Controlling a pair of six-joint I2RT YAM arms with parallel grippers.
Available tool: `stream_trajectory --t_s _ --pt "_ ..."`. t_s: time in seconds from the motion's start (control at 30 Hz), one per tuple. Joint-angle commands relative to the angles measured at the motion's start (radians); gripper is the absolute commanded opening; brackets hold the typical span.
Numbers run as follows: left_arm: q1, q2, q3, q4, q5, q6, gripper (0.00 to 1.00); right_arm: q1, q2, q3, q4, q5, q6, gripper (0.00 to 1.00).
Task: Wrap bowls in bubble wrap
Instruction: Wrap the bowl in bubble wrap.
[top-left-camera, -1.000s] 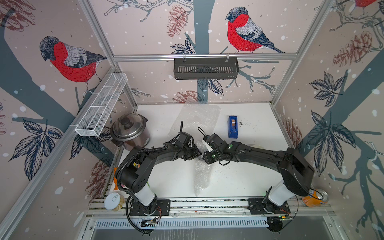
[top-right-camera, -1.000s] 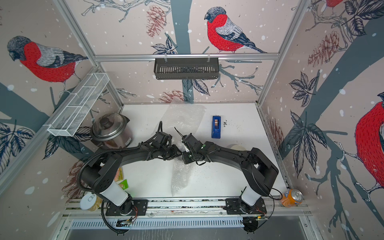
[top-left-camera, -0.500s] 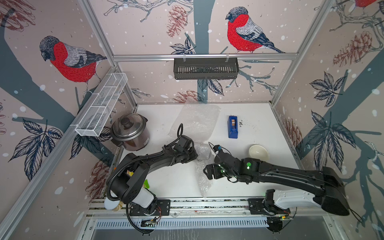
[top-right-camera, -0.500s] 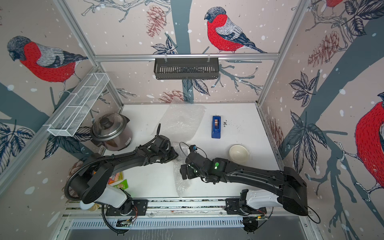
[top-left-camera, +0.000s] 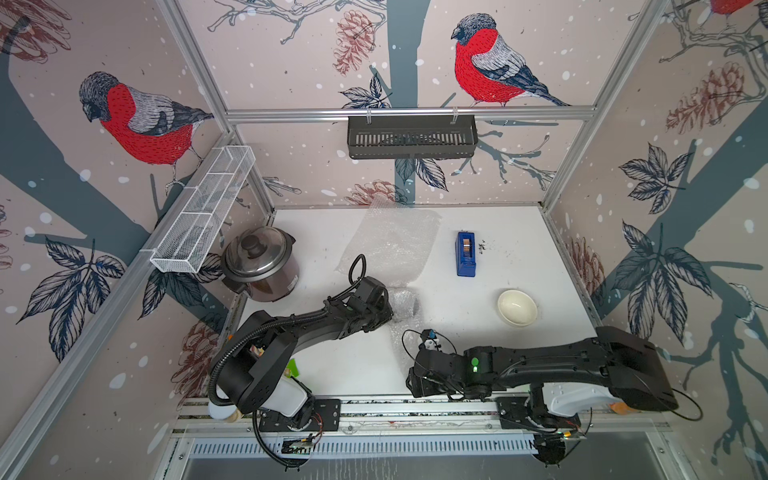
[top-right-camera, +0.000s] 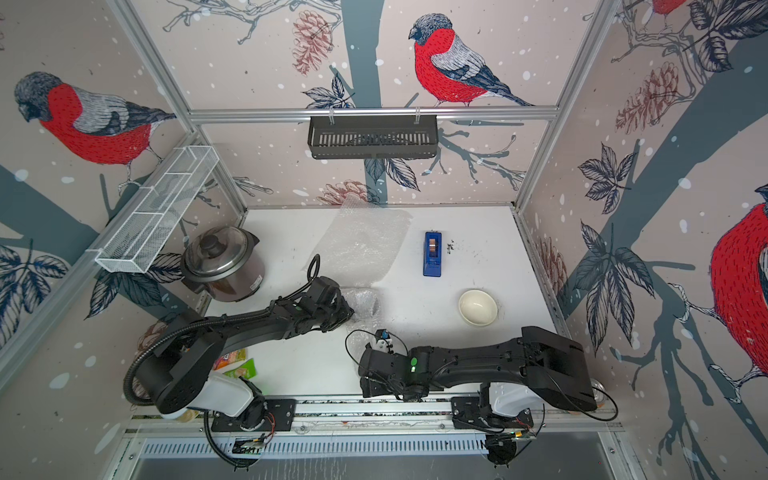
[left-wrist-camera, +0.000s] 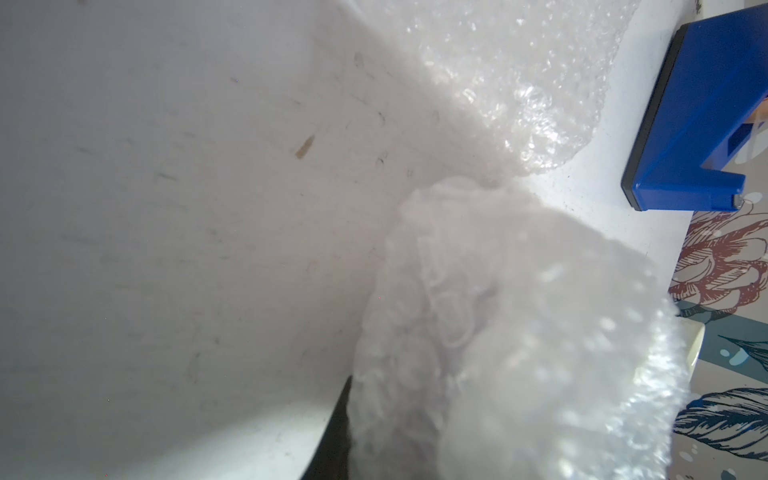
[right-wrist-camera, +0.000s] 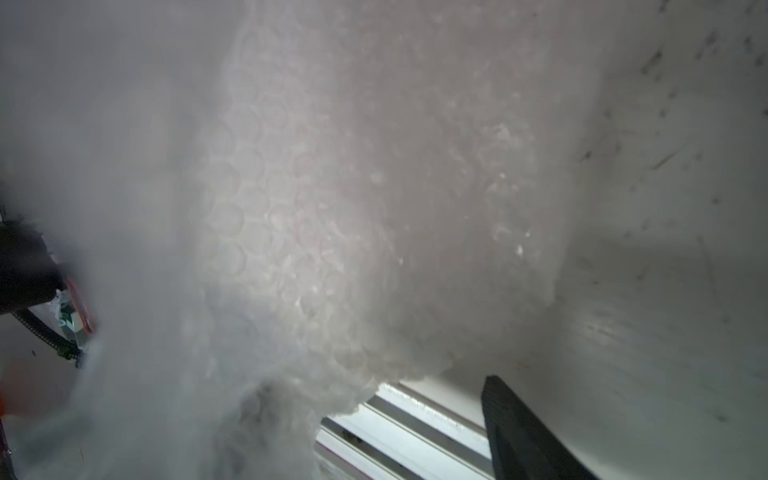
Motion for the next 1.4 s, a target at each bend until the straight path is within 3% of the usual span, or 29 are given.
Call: stream_trajectory --t_s 0.0,0.07,0.17,0.37,0.5,0.63,0.83,1.0,1.23,1.37 --pt "0.0 -0.015 -0.004 -0.01 -0.033 -0.014 0.21 -0.023 0.0 0.014 0.014 0.015 -0.017 0.54" --pt "-0.001 -0.028 -0.003 -0.014 -0.046 0.0 0.21 -0.028 -0.016 0.009 0.005 0.027 -0.022 0.23" --pt "-0.012 -0.049 0.005 -0.021 -0.092 0.039 0.21 -0.007 -0.053 0.028 -0.03 0.063 -0.027 0.02" --pt "-0.083 -0.071 0.046 -0.033 -0.215 0.164 0.16 0.003 -0.125 0.143 -0.138 0.183 -0.084 0.01" --pt "-0.121 -0.064 0.052 -0.02 -0.211 0.191 0.13 -0.109 -0.119 0.218 -0.156 0.217 -0.179 0.0" --pt "-0.128 -0.067 0.024 0.011 -0.17 0.19 0.12 -0.265 -0.087 0.259 -0.114 0.177 -0.281 0.0" --pt "-0.144 -0.058 0.019 0.034 -0.109 0.205 0.12 -0.399 0.047 0.386 -0.102 0.095 -0.415 0.0" --pt "-0.149 -0.034 0.027 0.048 -0.058 0.202 0.12 -0.452 0.192 0.442 -0.041 -0.009 -0.476 0.0" --pt "-0.149 -0.03 0.025 0.039 -0.034 0.179 0.26 -0.453 0.354 0.42 0.02 -0.085 -0.472 0.0" --pt "-0.138 -0.04 0.016 0.011 -0.015 0.167 0.44 -0.456 0.365 0.394 0.045 -0.106 -0.467 0.0"
